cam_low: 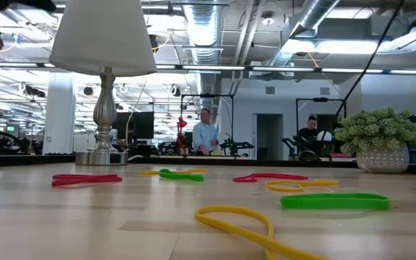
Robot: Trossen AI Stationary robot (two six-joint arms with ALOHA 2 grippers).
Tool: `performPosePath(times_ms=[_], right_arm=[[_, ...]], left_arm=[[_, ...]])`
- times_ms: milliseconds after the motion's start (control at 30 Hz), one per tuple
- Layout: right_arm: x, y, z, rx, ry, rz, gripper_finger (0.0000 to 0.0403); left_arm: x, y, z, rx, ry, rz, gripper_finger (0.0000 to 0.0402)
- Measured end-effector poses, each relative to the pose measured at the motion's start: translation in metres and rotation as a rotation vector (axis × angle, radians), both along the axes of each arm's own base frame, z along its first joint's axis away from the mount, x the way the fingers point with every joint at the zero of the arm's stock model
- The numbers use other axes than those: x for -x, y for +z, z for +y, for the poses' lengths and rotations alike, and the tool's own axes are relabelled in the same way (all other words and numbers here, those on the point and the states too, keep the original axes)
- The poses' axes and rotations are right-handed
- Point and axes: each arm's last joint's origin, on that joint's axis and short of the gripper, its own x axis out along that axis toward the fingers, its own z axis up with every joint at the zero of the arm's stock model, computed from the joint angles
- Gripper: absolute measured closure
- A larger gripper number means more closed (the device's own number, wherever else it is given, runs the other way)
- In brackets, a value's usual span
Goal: Pick and place items into bin
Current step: Put the red rubber band into the blue bin
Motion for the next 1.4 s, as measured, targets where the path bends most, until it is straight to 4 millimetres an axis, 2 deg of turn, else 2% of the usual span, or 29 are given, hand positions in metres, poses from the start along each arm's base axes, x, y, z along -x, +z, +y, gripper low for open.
performPosePath(times_ms=[133, 300, 433, 533, 733, 900, 1000, 1167, 1400], right_arm=[[0.034, -0.029, 0.005, -0.063, 0.007, -0.038, 0.0283], [0.076, -0.063, -0.003, -0.213, 0.021, -0.153, 0.0293], [0.099, -0.087, -0.010, -0.311, 0.091, -0.284, 0.0296], [0.108, -0.108, -0.017, -0.365, 0.103, -0.387, 0.0296], [0.112, -0.167, -0.029, -0.447, 0.075, -0.513, 0.0296], [0.110, -0.202, -0.033, -0.518, 0.059, -0.612, 0.0296], [0.106, -0.209, -0.031, -0.553, 0.066, -0.681, 0.0296], [0.099, -0.212, -0.025, -0.494, 0.141, -0.717, 0.0296], [0.095, -0.215, -0.022, -0.474, 0.160, -0.727, 0.0295]], left_arm=[[-0.009, -0.033, -0.004, 0.058, -0.020, 0.033, 0.0276], [-0.027, -0.073, -0.002, 0.136, -0.077, 0.071, 0.0276], [-0.048, -0.089, 0.005, 0.178, -0.162, 0.028, 0.0276], [-0.063, -0.095, 0.017, 0.157, -0.214, 0.004, 0.0276], [-0.084, -0.105, 0.043, 0.200, -0.250, 0.094, 0.0276], [-0.100, -0.120, 0.049, 0.231, -0.317, 0.156, 0.0276], [-0.107, -0.134, 0.048, 0.216, -0.352, 0.209, 0.0276], [-0.116, -0.157, 0.044, 0.143, -0.388, 0.282, 0.0276], [-0.132, -0.172, 0.039, 0.095, -0.400, 0.353, 0.0276]])
